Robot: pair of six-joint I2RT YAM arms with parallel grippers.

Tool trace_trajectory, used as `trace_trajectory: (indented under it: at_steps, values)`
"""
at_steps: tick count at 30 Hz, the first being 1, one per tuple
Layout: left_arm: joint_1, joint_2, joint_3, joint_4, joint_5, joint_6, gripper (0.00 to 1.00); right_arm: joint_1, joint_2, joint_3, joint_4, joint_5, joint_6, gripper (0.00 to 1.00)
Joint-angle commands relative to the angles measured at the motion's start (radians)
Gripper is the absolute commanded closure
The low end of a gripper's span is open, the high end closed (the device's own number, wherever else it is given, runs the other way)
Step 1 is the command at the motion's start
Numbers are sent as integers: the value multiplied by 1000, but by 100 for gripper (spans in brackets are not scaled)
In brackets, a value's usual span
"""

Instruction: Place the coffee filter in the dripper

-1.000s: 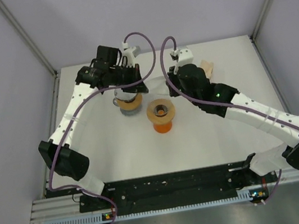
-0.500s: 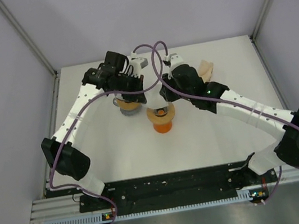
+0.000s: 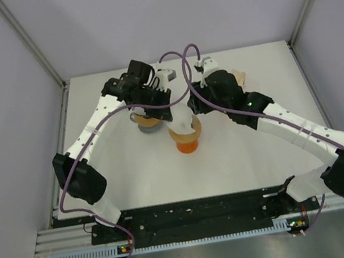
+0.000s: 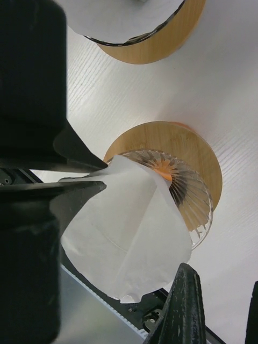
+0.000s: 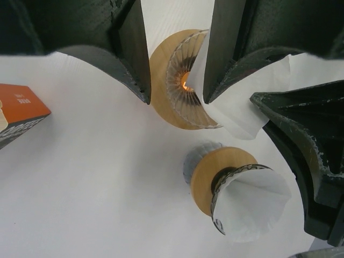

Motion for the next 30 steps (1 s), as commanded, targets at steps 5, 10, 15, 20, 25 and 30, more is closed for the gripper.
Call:
trace_trajectory:
  at_steps: [5,10,15,20,25,30]
  values:
    - [-9,-6,60,23,-32,36,58,-5,-65,71,3,-139,-111,57]
    - [-2,-24,78,18,-14,39,42,-3,-54,88,-1,-261,-123,71]
    - [47,-40,138,10,-46,12,33,15,27,151,-75,-298,-129,93]
    - [112,-97,66,95,-28,-79,32,50,133,240,-184,-257,-135,100]
    - [161,-118,-50,170,76,-189,35,96,237,310,-271,-177,-149,100]
    - [167,-120,-154,243,161,-271,37,107,348,399,-391,-73,-143,100]
